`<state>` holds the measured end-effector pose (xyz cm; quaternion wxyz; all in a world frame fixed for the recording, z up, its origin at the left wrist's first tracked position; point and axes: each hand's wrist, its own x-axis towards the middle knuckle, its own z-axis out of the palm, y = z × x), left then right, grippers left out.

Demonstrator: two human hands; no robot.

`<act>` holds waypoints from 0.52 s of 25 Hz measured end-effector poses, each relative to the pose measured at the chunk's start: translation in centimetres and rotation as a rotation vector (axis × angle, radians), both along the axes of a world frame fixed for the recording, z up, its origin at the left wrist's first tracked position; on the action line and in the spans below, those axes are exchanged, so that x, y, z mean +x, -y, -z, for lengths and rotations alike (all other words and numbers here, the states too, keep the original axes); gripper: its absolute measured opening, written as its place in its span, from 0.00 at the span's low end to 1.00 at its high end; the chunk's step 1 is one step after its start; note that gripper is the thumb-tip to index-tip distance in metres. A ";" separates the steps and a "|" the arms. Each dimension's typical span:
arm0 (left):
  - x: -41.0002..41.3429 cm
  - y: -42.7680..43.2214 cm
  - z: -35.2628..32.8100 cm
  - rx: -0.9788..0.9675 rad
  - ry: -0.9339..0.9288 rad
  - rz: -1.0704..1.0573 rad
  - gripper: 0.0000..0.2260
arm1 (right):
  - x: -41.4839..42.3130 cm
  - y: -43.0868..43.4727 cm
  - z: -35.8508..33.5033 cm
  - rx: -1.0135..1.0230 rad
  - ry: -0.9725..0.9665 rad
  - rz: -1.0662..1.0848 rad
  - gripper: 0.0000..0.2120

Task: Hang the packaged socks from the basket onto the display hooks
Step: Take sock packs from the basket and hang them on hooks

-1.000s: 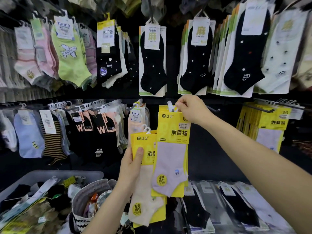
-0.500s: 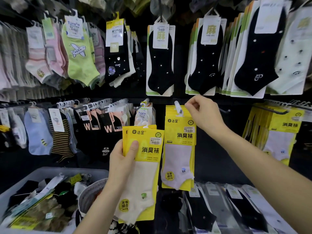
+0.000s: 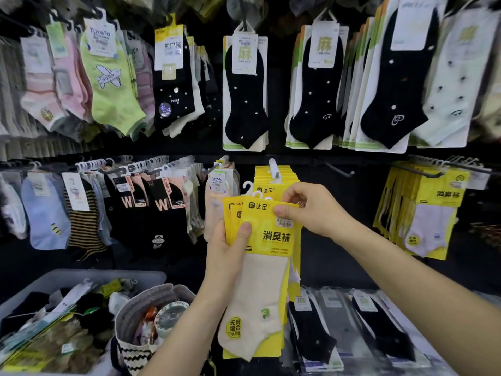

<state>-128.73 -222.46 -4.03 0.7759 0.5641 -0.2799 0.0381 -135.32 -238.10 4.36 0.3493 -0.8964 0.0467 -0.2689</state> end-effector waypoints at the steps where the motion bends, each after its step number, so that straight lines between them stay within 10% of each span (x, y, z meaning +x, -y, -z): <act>1: 0.0 0.2 -0.1 0.019 0.032 -0.008 0.04 | -0.2 0.2 0.0 -0.010 -0.001 -0.017 0.06; 13: 0.3 1.2 0.5 0.047 0.030 0.049 0.09 | 1.3 0.7 -2.4 -0.274 -0.007 0.095 0.11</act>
